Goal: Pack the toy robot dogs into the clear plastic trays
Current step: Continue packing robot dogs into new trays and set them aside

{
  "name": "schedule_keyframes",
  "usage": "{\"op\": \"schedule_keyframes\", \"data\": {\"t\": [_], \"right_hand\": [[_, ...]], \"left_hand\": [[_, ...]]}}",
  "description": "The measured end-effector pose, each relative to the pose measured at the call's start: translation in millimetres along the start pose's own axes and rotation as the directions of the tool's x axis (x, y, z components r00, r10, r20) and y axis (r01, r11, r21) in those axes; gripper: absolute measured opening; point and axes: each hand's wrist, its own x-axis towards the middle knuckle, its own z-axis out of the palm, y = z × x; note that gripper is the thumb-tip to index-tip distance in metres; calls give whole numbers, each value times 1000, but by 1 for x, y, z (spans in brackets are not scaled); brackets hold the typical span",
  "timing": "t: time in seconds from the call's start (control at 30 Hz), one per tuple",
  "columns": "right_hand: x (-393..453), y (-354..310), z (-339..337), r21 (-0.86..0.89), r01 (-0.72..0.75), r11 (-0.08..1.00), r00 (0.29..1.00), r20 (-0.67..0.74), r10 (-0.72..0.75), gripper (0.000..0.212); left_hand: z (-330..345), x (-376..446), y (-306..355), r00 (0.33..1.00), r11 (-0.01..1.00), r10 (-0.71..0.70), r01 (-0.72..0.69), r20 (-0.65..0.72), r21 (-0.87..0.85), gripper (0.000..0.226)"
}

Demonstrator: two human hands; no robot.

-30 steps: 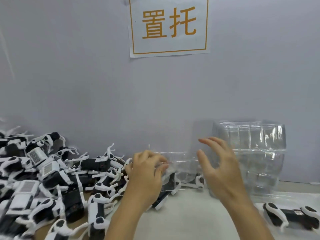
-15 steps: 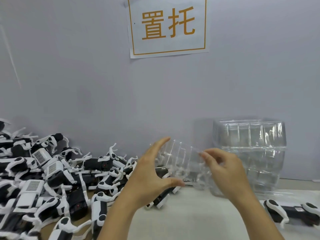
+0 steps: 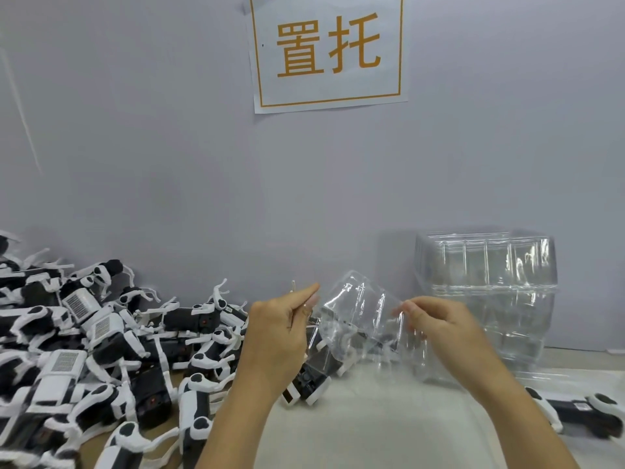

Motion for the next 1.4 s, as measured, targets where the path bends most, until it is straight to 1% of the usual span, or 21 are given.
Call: {"op": "schedule_keyframes", "data": {"t": [0.1, 0.17, 0.23, 0.27, 0.3, 0.37, 0.4, 0.43, 0.5, 0.57, 0.67, 0.73, 0.8, 0.87, 0.97, 1.03, 1.1, 1.2, 1.27, 1.33, 1.4], "right_hand": [[1, -1, -5, -59, 13, 998, 1000, -8, -13, 24], [0, -2, -10, -101, 17, 995, 1000, 2, -17, 23], [-2, -5, -15, -146, 4, 989, 998, 62, 5, 22], [-3, -7, -17, -172, -2, 985, 994, 110, 21, 20], [-5, -10, -19, -199, -2, 980, 985, 167, 36, 18], [-7, -17, -21, -248, 13, 969, 952, 298, 64, 15], [-9, -20, -21, -268, 23, 963, 925, 371, 81, 12], [-10, -22, -21, -291, 34, 956, 889, 447, 105, 8], [-12, -26, -17, -368, 55, 928, 798, 575, 181, 3], [-15, -27, -9, -466, 69, 882, 722, 634, 279, 6], [-19, -26, 6, -574, 103, 812, 668, 645, 371, 13], [-20, -24, 16, -608, 111, 786, 636, 651, 414, 19], [-22, -24, 25, -622, 111, 775, 600, 664, 446, 22], [-23, -25, 26, -614, 94, 783, 579, 674, 459, 22], [-20, -26, 16, -538, 32, 843, 570, 702, 427, 18], [-18, -23, 7, -466, -62, 883, 602, 688, 405, 18], [-17, -19, 0, -439, -134, 888, 626, 657, 420, 18], [-16, -15, -2, -452, -163, 877, 611, 651, 450, 16], [-16, -14, 0, -458, -164, 874, 614, 646, 454, 15], [-16, -14, 2, -458, -166, 873, 619, 641, 454, 16], [-16, -14, 4, -460, -169, 872, 620, 638, 457, 17]], "left_hand": [[-5, -1, -3, 984, 989, -100, 114, 146, -89, 31], [-11, -3, -4, 948, 986, -120, 149, 295, -74, 38], [-13, -4, -3, 897, 960, -158, 238, 412, -150, 45], [-12, -5, -3, 886, 919, -200, 318, 419, -234, 48], [-10, -6, -3, 883, 874, -257, 386, 393, -295, 46], [-5, -5, -6, 871, 815, -388, 476, 300, -329, 28], [-3, -4, -8, 848, 795, -454, 524, 274, -306, 23], [-1, -4, -12, 820, 776, -505, 568, 270, -273, 26], [0, -4, -19, 746, 735, -579, 652, 328, -187, 27], [0, -6, -24, 680, 727, -604, 684, 416, -60, 19], [1, -13, -28, 621, 777, -595, 606, 509, 169, 8], [3, -18, -32, 566, 790, -595, 540, 570, 289, 16], [5, -22, -37, 520, 786, -615, 457, 593, 416, 25], [7, -25, -41, 526, 776, -631, 425, 571, 466, 22], [8, -25, -40, 582, 775, -631, 471, 512, 420, 10], [10, -25, -39, 616, 777, -630, 494, 474, 390, 21], [15, -26, -38, 655, 783, -620, 487, 432, 387, 29], [25, -29, -39, 728, 821, -562, 430, 393, 375, 23], [30, -30, -40, 733, 844, -530, 409, 426, 347, 23], [34, -31, -42, 722, 849, -526, 414, 451, 327, 35], [35, -32, -46, 732, 831, -555, 472, 394, 294, 44]]}}
